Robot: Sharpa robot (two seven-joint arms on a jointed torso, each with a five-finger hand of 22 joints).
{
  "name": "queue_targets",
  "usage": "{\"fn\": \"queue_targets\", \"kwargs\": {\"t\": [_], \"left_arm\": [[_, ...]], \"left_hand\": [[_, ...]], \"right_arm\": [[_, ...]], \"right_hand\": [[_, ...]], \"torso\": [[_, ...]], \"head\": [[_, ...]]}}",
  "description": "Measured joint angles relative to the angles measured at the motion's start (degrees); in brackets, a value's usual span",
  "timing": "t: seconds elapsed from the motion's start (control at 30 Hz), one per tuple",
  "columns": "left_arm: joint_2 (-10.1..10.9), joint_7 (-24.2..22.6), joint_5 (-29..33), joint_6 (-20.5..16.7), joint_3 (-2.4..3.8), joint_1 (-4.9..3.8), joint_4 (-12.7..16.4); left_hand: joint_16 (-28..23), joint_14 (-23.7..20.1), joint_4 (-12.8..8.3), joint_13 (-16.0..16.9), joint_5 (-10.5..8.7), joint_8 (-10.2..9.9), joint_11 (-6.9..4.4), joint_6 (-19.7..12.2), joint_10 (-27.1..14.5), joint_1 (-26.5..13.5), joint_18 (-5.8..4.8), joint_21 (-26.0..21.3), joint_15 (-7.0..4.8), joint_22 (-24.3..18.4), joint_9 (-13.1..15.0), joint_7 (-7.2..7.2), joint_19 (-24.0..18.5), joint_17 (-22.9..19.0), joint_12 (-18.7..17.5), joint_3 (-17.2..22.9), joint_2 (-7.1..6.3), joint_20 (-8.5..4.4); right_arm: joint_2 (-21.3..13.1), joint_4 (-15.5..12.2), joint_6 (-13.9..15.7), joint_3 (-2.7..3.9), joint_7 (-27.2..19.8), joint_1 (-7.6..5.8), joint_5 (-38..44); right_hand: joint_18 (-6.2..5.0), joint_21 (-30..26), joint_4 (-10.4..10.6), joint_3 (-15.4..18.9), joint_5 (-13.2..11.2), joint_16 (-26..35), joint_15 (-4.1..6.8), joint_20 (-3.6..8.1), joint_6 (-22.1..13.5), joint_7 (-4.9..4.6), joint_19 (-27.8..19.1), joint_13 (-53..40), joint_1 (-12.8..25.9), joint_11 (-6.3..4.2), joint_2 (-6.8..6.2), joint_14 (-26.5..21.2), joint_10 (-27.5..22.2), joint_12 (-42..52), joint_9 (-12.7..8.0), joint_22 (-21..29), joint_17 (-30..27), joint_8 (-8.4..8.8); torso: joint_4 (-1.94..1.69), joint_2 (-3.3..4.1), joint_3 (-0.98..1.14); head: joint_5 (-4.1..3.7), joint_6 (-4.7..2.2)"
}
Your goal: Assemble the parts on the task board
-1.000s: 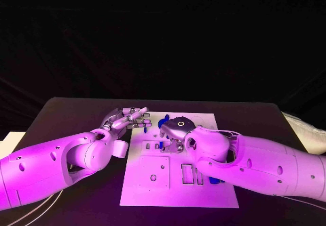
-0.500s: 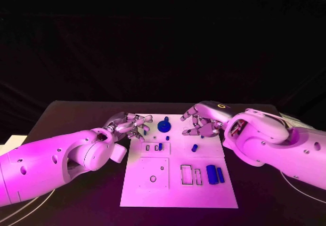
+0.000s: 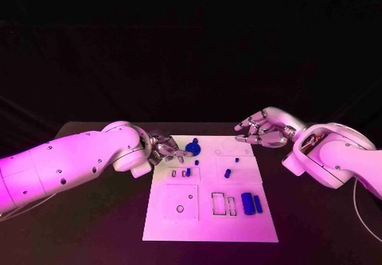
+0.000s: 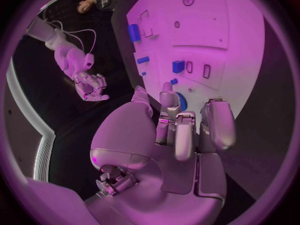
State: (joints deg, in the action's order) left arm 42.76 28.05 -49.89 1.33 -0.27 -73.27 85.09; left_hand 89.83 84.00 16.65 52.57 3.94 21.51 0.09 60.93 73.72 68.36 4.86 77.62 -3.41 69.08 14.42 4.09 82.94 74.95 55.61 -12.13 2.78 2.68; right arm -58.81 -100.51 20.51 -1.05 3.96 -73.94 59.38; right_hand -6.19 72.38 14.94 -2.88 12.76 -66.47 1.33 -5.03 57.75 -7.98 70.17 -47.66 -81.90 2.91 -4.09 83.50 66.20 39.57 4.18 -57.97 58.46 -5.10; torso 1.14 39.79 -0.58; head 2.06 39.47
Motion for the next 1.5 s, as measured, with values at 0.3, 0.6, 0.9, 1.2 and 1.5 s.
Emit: {"fn": "queue_targets", "kwargs": {"t": [0.3,0.6,0.9,1.2,1.5], "left_arm": [[-7.22,6.21,-7.94,7.64,-0.48,-0.81,-6.57],[-11.04,8.19,-10.88,11.26,-0.99,-0.86,-10.36],[-12.65,8.99,-11.93,13.27,-1.14,-0.85,-11.63],[-13.01,9.34,-12.30,14.77,-1.16,-0.85,-11.91],[-13.32,9.50,-12.44,15.82,-1.17,-0.85,-12.10]], "left_hand": [[0.00,-0.02,-0.02,6.75,-1.00,5.44,-0.72,-0.97,1.12,-1.89,-0.87,2.93,-0.38,4.64,5.22,-0.96,0.61,-0.01,6.32,-2.62,0.24,-0.62],[0.00,-0.03,0.02,8.01,-1.00,7.41,-0.92,-2.31,1.33,-2.11,-0.87,3.55,-0.79,5.62,7.69,-1.07,0.81,-0.01,7.30,-3.45,0.46,-0.82],[0.00,-0.03,-0.07,8.58,-1.00,8.23,-1.12,-2.64,1.53,-2.33,-0.86,3.81,-0.79,5.87,8.86,-1.13,0.81,-0.02,7.83,-3.97,0.68,-0.82],[0.00,-0.03,-0.24,8.79,-1.00,9.19,-1.12,-3.34,1.53,-1.87,-0.86,3.81,-0.79,5.87,10.02,-1.27,0.81,-0.03,7.86,-4.14,1.14,-0.82],[0.00,-0.03,-0.24,8.87,-1.00,9.51,-1.12,-3.67,1.52,-1.25,-0.86,4.04,-0.79,5.86,10.75,-1.35,0.81,-0.03,7.86,-4.14,1.76,-0.82]], "right_arm": [[0.57,0.87,1.03,-0.20,-0.86,-0.03,-3.27],[1.09,1.21,1.14,-0.25,-0.91,-0.04,-3.93],[1.71,1.62,1.02,-0.31,-0.76,-0.04,-3.95],[2.01,1.84,0.70,-0.34,-0.58,-0.04,-3.86],[2.38,1.98,0.12,-0.35,-0.29,-0.03,-2.71]], "right_hand": [[0.01,-0.70,0.00,0.00,0.33,0.80,0.00,0.21,0.00,0.00,-0.21,0.73,-0.30,-0.16,0.30,0.00,-0.31,-0.19,-0.06,0.93,-0.61,0.01],[0.01,-0.70,0.00,0.00,0.33,1.11,0.00,0.20,-0.01,0.01,-0.20,0.81,-0.30,-0.16,0.30,0.00,-0.31,-0.19,-0.06,1.13,-0.81,0.01],[0.01,-1.03,0.00,0.01,0.56,1.11,0.00,0.20,-0.01,0.01,-0.20,0.88,-0.30,-0.16,0.30,0.00,-0.31,-0.19,-0.06,1.29,-0.91,0.02],[0.01,-1.03,0.00,0.01,0.76,1.34,0.00,0.20,-0.02,0.02,-0.20,0.94,-0.30,-0.16,0.30,0.00,-0.30,-0.43,-0.06,1.44,-1.03,0.02],[0.01,-1.25,0.00,0.01,1.00,1.78,0.00,0.20,-0.02,0.02,-0.20,1.10,-0.30,-0.14,0.30,0.00,-0.28,-0.43,-0.06,1.59,-1.46,0.02]], "torso": [[0.05,-0.12,0.14],[0.13,-0.04,0.03],[0.09,-0.03,0.07],[0.05,-0.03,0.10],[0.05,-0.01,0.13]], "head": [[0.27,0.17],[0.38,0.45],[0.30,0.91],[0.30,1.15],[0.30,1.25]]}}
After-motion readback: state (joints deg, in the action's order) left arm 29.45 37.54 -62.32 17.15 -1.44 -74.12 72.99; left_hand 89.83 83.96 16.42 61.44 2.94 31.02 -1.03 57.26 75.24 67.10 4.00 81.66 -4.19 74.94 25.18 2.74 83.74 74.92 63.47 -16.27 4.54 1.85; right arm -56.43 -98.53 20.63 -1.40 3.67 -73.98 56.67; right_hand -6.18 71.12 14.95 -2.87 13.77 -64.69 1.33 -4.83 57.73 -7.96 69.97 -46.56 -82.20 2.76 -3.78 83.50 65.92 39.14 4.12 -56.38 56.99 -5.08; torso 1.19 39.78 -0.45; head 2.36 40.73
